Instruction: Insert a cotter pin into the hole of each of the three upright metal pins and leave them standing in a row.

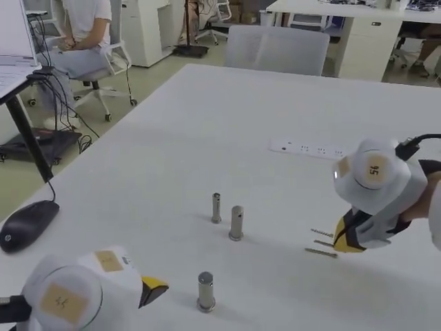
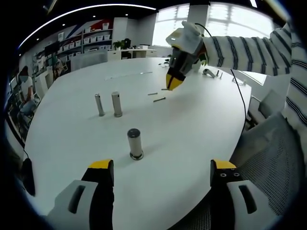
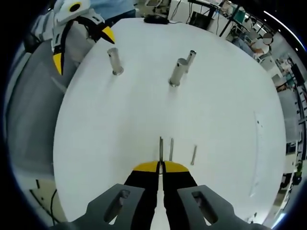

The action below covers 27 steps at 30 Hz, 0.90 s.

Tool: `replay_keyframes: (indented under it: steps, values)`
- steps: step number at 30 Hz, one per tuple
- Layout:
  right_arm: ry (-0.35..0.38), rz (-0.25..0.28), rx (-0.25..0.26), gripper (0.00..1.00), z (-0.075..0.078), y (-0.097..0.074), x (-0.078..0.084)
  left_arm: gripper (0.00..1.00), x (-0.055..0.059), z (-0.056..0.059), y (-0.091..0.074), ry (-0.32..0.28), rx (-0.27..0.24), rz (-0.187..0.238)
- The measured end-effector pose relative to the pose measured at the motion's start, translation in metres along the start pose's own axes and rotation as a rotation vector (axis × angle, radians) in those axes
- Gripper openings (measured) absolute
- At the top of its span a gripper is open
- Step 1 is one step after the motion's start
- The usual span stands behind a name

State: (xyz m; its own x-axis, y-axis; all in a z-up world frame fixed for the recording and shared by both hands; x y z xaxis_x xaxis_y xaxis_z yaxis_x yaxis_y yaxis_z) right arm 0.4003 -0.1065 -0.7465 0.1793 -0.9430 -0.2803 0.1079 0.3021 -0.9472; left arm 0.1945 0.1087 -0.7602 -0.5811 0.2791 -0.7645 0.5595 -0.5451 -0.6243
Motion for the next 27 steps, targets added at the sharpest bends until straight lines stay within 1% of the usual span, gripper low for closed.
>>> replay_keyframes:
  steps: [15,21,27]
  values:
    - [-0.009,0.018,-0.038,0.02,-0.031,-0.009,-0.01,0.81,-0.001,0.0,-0.001,0.002,0.009,0.005]
    - [0.001,0.035,-0.054,0.02,-0.041,-0.012,-0.012,0.79,-0.002,-0.002,-0.001,0.008,0.01,0.011]
    - [-0.003,0.041,-0.049,0.02,-0.052,-0.014,-0.013,0.78,-0.002,-0.002,-0.001,0.004,0.016,0.008]
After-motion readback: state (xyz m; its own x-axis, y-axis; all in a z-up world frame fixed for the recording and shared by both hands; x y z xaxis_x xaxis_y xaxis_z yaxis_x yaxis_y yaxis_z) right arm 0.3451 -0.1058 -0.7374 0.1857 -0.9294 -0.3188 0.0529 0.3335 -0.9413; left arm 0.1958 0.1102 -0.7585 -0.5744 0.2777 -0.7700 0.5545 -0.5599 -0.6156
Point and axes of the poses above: the centre of the closed fingertips' face, and the gripper's own axes: y roughly forward along the fingers, z roughly to its right, x roughly out of its underside, the point moved 8 cm from there along -y, roughly backward along the fingers, and after that the axes turned 2 degrees about x, right-handed, at the moved point
